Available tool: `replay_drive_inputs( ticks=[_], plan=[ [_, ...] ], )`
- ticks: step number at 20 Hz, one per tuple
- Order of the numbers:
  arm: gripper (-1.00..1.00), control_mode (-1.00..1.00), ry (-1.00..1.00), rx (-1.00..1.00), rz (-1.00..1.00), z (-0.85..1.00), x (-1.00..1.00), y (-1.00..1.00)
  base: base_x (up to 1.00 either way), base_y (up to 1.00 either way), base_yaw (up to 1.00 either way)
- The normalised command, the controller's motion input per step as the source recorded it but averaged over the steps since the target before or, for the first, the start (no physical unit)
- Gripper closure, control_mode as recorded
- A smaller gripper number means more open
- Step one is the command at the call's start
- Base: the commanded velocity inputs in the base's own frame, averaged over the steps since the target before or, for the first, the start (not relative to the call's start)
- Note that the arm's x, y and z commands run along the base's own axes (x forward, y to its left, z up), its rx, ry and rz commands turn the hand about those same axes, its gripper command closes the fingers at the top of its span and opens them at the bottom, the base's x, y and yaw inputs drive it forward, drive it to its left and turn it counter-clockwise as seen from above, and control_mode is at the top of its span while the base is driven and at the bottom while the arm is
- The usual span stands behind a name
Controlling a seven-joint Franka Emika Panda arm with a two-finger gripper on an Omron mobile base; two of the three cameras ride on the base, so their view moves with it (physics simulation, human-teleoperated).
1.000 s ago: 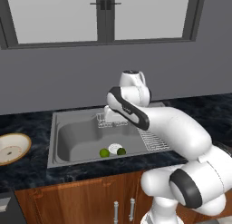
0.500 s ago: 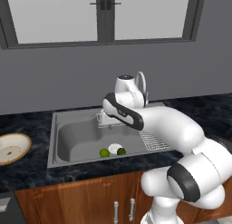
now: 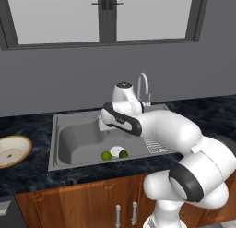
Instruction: Remove the lime and lime from the sink. Then move the bowl and cup from the counter to the sink for washing.
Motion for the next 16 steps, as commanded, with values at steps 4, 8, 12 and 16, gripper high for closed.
replay_drive_inputs(
  ticks=[4, 8, 12, 16],
  plan=[
    [-1.0, -1.0, -0.04, 0.0, 0.01, -0.16, 0.12, 0.08, 0.0, 0.0, 0.0],
    [-1.0, -1.0, 0.0, 0.0, 0.0, -0.16, 0.05, 0.0, 0.0, 0.0, 0.0],
    [-1.0, -1.0, 0.0, 0.0, 0.0, -0.19, 0.05, 0.0, 0.0, 0.0, 0.0],
    [-1.0, -1.0, 0.0, 0.0, 0.0, -0.19, 0.07, 0.0, 0.0, 0.0, 0.0]
  ],
)
